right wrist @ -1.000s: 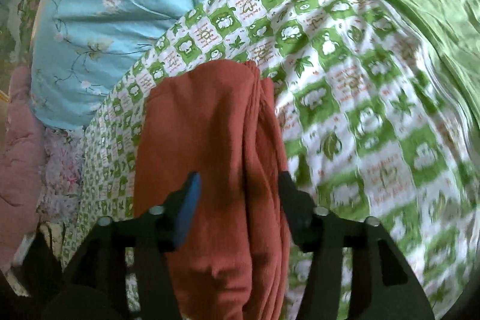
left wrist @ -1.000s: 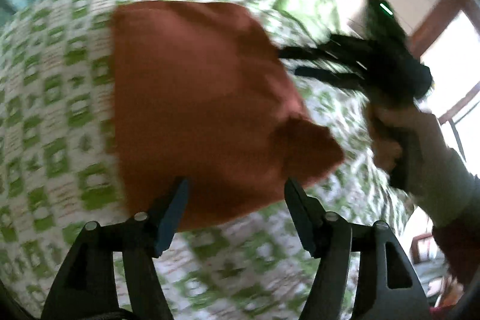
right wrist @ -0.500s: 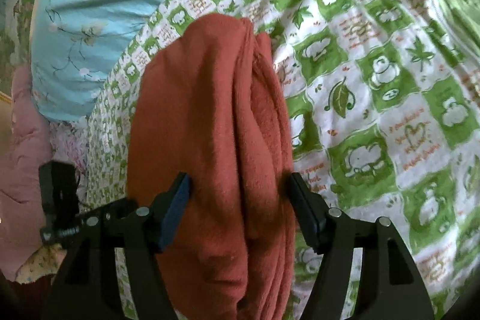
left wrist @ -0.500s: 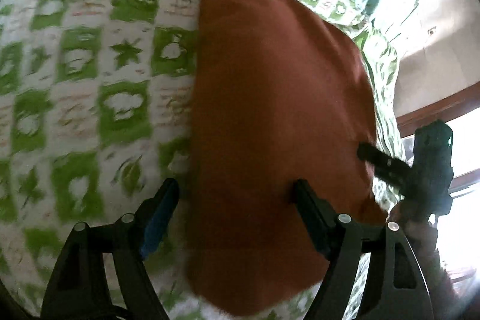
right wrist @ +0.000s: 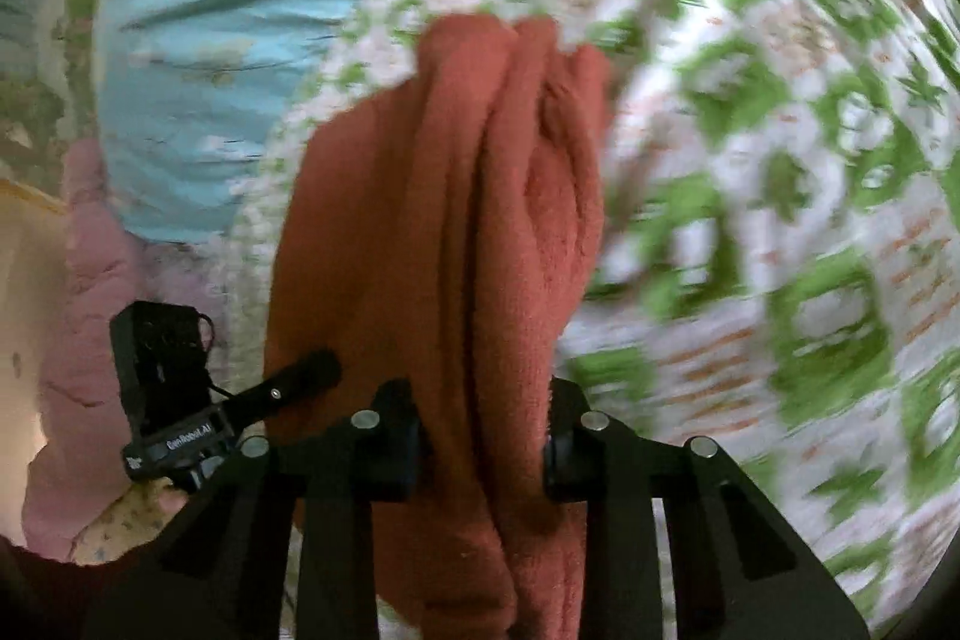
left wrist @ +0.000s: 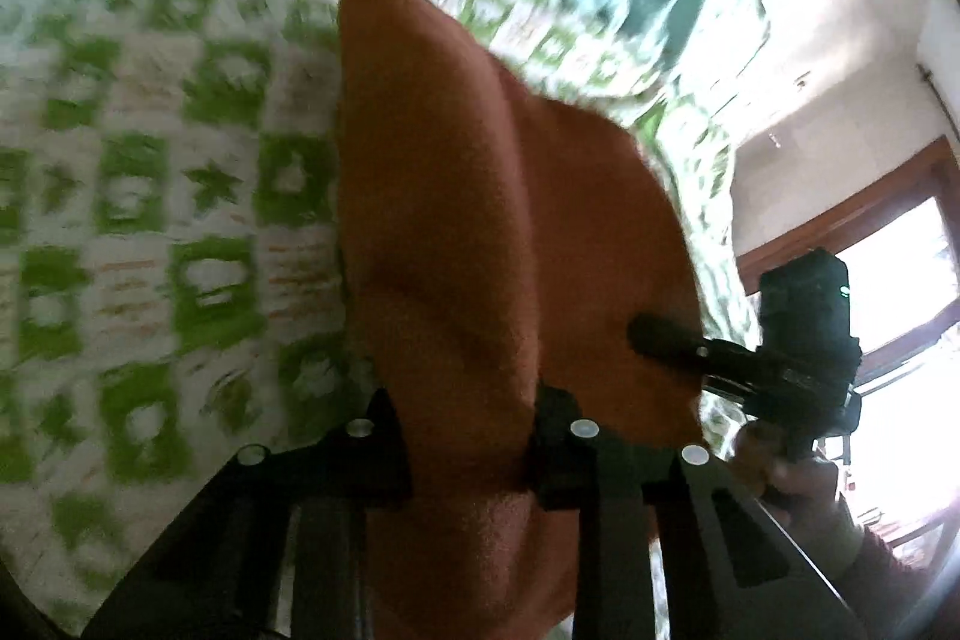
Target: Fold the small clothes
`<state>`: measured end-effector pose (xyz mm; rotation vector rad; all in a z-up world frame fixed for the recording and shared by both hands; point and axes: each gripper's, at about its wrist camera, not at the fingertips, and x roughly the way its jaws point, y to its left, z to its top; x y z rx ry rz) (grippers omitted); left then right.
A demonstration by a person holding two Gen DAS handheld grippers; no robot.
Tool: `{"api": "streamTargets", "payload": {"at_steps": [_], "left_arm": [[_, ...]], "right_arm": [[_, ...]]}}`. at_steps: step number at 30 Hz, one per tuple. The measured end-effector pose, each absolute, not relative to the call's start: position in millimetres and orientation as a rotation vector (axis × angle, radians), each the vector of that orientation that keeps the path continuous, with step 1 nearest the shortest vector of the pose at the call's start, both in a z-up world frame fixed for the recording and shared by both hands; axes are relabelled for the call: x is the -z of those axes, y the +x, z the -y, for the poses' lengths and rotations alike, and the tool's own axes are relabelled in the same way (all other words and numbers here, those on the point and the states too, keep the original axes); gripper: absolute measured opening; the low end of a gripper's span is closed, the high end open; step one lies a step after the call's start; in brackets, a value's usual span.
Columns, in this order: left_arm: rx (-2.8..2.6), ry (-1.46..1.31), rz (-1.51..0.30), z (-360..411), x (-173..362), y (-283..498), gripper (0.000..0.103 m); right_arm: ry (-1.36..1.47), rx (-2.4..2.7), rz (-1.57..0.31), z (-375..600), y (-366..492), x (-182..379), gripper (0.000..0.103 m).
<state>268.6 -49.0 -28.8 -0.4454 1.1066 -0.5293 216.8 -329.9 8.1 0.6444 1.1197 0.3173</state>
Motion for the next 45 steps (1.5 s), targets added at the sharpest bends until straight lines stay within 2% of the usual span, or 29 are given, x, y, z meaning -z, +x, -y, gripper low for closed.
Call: {"api": "streamTargets", "payload": {"at_steps": [4, 8, 15, 20, 23, 26, 28, 30, 34, 37, 39, 43, 45], "left_arm": [[0.467, -0.444, -1.046, 8.1, -4.6, 235.1, 0.026], [0.346, -0.465, -1.044, -50.4, -12.7, 199.7, 0.026], [0.169, -0.520, -1.050, -135.4, 1.3, 140.4, 0.026], [0.123, -0.518, -1.081, -145.5, 28.8, 134.4, 0.027], [0.105, -0.485, -1.105, -141.1, 41.0, 137.5, 0.031], [0.107, -0.494, -1.122, -139.7, 50.6, 141.4, 0.042], [0.105, -0.515, -1.140, -142.9, 55.0, 143.6, 0.052], [0.093, -0.529, -1.152, -149.3, 52.2, 143.9, 0.056], [0.032, -0.525, -1.117, -167.7, 35.4, 137.1, 0.066], [0.000, -0.536, -1.094, -178.5, 27.9, 140.1, 0.066], [-0.025, -0.532, -1.086, -179.2, 25.0, 146.6, 0.066], [-0.056, -0.528, -1.078, -178.4, 21.9, 158.6, 0.066], [-0.062, -0.524, -1.083, -177.4, 23.5, 164.5, 0.066]], "right_arm": [[0.619, -0.451, -1.117, 277.7, 213.6, -21.4, 0.029], [0.593, -0.589, -1.147, 213.7, 215.7, -14.4, 0.029], [0.493, -0.740, -1.229, 116.3, 226.4, 14.4, 0.029], [0.469, -0.732, -1.273, 98.1, 229.3, 28.5, 0.030], [0.440, -0.698, -1.299, 100.9, 226.1, 38.2, 0.030], [0.441, -0.680, -1.304, 109.6, 227.0, 45.0, 0.035], [0.448, -0.662, -1.307, 115.8, 226.1, 48.4, 0.042], [0.466, -0.639, -1.311, 122.6, 225.2, 46.4, 0.045], [0.418, -0.541, -1.227, 135.6, 219.9, 17.1, 0.048], [0.386, -0.526, -1.128, 135.4, 218.3, -10.4, 0.048], [0.368, -0.548, -1.110, 127.0, 221.3, -17.8, 0.045], [0.364, -0.564, -1.148, 107.0, 236.5, -8.2, 0.027], [0.353, -0.553, -1.169, 100.8, 241.8, 0.5, 0.027]]}}
